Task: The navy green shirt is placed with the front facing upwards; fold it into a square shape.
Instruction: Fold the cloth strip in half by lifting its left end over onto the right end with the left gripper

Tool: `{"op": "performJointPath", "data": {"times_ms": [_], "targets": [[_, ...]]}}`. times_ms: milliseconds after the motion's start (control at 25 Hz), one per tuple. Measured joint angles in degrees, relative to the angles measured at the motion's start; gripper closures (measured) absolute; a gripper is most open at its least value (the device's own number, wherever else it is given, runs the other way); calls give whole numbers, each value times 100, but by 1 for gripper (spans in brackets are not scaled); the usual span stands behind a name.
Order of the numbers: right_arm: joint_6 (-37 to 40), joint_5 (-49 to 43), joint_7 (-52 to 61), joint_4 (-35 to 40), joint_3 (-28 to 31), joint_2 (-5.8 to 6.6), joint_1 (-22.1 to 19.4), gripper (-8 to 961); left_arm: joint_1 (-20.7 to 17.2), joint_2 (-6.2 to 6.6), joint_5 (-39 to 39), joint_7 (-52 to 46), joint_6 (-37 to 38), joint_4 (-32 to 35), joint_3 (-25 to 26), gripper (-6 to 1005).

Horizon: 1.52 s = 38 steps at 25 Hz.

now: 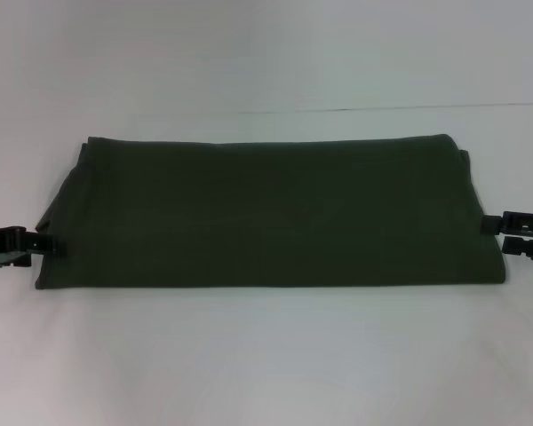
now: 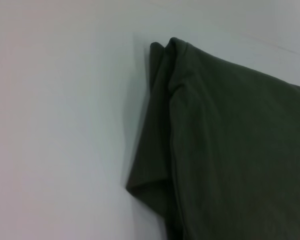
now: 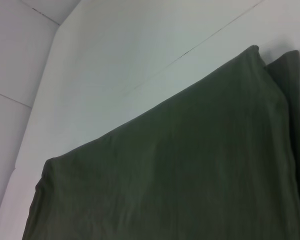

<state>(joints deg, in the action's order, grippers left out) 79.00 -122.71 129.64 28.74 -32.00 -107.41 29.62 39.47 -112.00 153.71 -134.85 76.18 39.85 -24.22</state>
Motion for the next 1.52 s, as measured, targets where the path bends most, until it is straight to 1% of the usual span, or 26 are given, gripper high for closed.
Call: {"op": "performJointPath", "data": {"times_ms": [240, 600, 880, 960, 1160, 1360, 1520], "targets": [[-8, 0, -1, 0, -53, -4, 30, 158, -15, -26, 16, -8, -126, -26, -99, 324], [-47, 1, -10, 0, -129, -46, 36, 157, -25, -62, 48, 8, -220, -93, -136, 325], [-47, 2, -17, 0, -141, -62, 35, 157, -29, -77, 67, 7, -180, -93, -207, 329], [-47, 1, -16, 0, -141, -63, 35, 157, -21, -115, 67, 9, -174, -100, -284, 330], [-42, 1, -12, 0, -140, -68, 35, 157, 0, -118, 41, 26, -132, -101, -372, 333], [-29, 2, -1, 0, -140, -70, 35, 157, 33, -136, 38, -24, -99, -67, -499, 361], [-19, 1, 0, 0, -140, -70, 35, 157, -7, -172, 24, -46, -175, 1, -501, 437]]}}
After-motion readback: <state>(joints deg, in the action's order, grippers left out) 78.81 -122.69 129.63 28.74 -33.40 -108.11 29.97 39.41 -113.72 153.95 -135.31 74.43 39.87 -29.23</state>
